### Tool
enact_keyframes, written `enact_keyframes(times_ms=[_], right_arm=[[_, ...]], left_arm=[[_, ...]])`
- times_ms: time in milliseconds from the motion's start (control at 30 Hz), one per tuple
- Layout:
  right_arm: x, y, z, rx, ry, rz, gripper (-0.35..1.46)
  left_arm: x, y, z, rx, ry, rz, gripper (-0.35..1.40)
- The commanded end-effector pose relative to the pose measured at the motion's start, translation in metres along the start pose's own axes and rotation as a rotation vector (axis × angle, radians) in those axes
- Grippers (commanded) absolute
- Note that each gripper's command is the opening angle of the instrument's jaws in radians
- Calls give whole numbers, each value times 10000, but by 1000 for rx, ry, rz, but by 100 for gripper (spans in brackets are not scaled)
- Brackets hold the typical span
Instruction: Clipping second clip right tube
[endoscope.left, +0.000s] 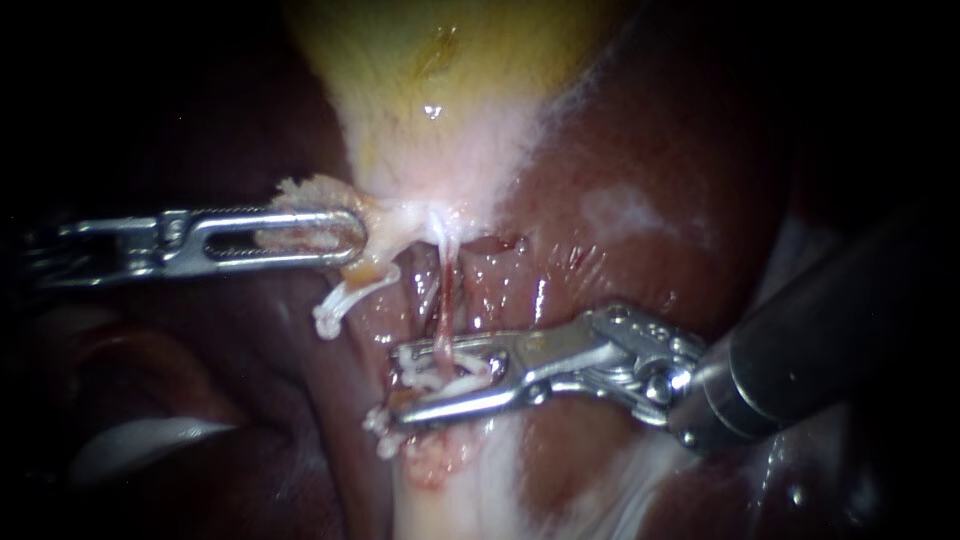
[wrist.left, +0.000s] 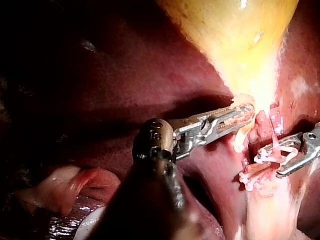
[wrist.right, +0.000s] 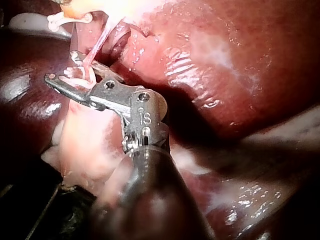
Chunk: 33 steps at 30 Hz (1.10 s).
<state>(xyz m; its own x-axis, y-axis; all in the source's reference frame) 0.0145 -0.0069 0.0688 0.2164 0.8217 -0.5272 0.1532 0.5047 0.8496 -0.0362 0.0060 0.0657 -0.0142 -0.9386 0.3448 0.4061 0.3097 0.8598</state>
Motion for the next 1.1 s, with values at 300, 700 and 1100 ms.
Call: enact_keyframes(times_ms=[300, 700, 1100], right_arm=[[3, 2, -10, 9, 0, 0, -35], [7, 2, -12, -23, -29, 4, -35], [8, 2, -13, -24, -31, 5, -35]], left_arm=[[0, 0, 0, 0, 0, 0, -35], [0, 0, 0, 0, 0, 0, -35], [0, 0, -1, 0, 0, 0, -35]])
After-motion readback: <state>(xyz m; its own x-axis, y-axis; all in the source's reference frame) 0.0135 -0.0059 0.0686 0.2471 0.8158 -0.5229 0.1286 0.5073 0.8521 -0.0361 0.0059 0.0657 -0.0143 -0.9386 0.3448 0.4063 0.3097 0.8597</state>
